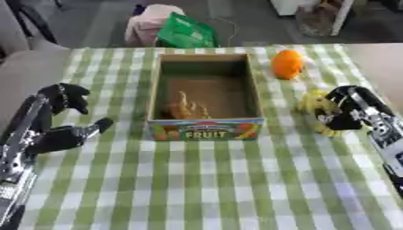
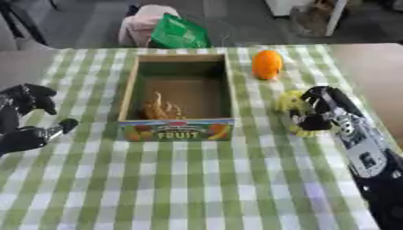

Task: Pick up objects on the table and place them in the box.

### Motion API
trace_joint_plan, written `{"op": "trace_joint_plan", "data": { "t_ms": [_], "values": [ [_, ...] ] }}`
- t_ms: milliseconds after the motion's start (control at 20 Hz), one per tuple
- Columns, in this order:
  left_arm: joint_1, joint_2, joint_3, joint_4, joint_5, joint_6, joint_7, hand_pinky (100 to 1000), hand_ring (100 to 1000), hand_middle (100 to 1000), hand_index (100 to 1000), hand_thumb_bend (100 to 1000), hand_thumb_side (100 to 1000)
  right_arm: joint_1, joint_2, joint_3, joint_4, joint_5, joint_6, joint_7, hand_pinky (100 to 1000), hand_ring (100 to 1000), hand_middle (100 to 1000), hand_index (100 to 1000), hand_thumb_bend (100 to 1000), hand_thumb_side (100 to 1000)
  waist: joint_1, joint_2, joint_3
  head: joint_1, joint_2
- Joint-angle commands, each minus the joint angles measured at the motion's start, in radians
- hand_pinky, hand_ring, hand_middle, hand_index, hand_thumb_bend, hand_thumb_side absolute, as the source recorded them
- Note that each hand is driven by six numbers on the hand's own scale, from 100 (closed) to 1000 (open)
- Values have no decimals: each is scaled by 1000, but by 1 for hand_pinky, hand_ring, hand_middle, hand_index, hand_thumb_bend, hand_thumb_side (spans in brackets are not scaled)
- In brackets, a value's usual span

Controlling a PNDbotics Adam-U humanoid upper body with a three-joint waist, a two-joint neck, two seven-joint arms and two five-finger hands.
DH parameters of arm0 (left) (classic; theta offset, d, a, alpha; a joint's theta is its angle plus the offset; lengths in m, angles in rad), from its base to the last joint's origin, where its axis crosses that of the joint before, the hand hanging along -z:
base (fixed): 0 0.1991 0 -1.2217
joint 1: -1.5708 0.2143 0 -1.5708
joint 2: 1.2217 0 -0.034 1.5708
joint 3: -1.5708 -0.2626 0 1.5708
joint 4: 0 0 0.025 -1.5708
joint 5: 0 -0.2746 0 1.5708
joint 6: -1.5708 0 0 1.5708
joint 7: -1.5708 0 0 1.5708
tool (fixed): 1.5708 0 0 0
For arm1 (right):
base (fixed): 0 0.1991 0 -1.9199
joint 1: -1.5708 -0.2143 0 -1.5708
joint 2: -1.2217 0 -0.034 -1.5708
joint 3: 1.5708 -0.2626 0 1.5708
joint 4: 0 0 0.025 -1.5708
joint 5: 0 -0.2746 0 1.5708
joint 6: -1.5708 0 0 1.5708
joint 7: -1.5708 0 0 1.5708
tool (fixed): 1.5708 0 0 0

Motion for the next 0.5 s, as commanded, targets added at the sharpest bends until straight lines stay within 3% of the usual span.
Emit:
{"op": "trace_joint_plan", "data": {
  "t_ms": [50, 300, 500],
  "values": [
    [-5, 15, 8, -16, 0, -1, -2, 696, 492, 464, 651, 655, 100, -28, -31, -10, -79, -18, -5, -17, 541, 417, 329, 393, 172, 100, -1, -14, -1, -1, -4],
    [-3, 14, 7, -15, -3, -2, -7, 697, 492, 465, 652, 651, 100, -82, -49, -5, -168, -25, -15, -2, 552, 427, 341, 409, 190, 100, -2, -17, -2, -1, 0],
    [-2, 12, 5, -18, -3, -3, -11, 697, 492, 465, 652, 651, 100, -159, -52, 9, -159, 5, -20, 12, 556, 429, 345, 416, 209, 100, -1, -22, 0, -5, 2]
  ]
}}
